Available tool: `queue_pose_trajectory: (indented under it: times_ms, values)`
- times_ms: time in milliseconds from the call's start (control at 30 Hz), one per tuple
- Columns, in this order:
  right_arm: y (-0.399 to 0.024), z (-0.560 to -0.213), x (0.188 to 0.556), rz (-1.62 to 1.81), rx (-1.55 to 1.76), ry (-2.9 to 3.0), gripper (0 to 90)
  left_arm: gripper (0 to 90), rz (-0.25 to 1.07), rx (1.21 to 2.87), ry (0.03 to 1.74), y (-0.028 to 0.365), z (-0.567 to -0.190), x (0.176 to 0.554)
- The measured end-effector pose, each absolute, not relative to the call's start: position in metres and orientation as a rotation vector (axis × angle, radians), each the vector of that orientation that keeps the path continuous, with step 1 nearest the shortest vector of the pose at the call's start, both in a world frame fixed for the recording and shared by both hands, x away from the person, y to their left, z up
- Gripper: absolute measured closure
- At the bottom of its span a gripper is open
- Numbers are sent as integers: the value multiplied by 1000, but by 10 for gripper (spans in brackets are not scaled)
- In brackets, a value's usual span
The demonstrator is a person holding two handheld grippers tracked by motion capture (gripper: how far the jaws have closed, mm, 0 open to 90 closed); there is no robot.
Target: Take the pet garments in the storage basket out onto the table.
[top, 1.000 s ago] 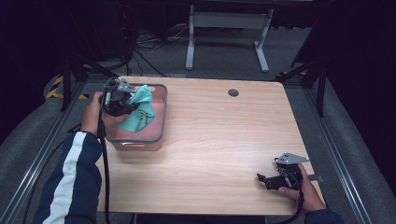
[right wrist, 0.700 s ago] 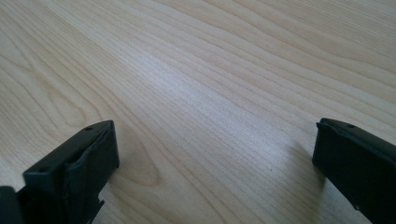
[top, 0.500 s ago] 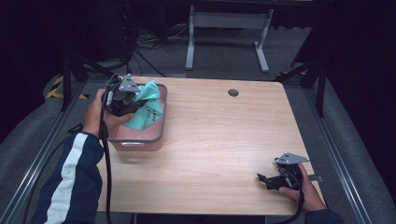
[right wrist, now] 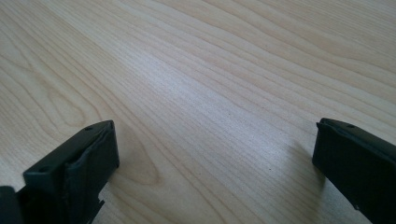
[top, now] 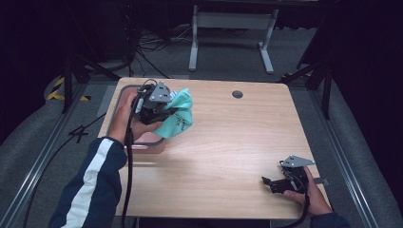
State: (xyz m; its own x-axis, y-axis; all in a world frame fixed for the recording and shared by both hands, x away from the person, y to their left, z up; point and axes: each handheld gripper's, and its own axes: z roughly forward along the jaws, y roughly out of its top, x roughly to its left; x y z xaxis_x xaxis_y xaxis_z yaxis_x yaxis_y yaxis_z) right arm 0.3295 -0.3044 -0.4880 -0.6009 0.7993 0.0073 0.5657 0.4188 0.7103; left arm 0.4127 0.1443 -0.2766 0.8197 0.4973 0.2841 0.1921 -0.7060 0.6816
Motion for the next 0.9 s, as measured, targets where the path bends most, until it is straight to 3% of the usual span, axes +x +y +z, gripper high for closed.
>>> queue_pose_trajectory:
  times_ms: [900]
  values:
    - [-304, -488, 329, 983, 1175, 2346, 6, 787, 368, 2390, 385, 55, -346, 424]
